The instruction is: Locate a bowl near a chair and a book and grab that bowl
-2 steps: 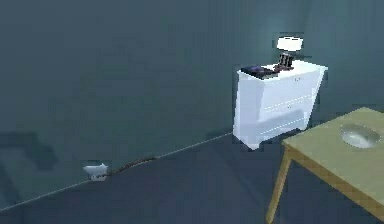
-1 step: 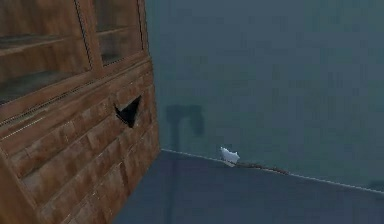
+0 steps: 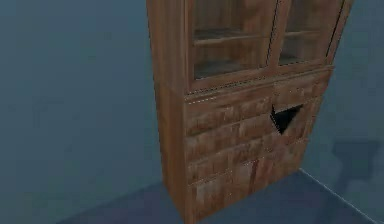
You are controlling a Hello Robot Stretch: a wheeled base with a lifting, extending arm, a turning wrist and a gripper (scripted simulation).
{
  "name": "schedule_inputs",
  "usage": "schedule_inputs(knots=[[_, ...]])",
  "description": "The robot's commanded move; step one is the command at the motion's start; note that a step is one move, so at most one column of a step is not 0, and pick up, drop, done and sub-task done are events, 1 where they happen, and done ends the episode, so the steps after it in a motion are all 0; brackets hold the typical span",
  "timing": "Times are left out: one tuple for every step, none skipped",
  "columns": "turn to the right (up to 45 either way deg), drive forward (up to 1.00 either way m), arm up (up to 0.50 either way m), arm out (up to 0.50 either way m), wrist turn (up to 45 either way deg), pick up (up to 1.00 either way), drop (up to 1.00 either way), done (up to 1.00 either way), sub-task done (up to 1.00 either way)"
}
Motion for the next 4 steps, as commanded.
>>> schedule_inputs(knots=[[-27.0, 0.00, 0.00, 0.00, 0.0, 0.00, 0.00, 0.00, 0.00], [0.0, 0.15, 0.00, 0.00, 0.0, 0.00, 0.00, 0.00, 0.00], [45.0, 0.00, 0.00, 0.00, 0.0, 0.00, 0.00, 0.00, 0.00], [45.0, 0.00, 0.00, 0.00, 0.0, 0.00, 0.00, 0.00, 0.00]])
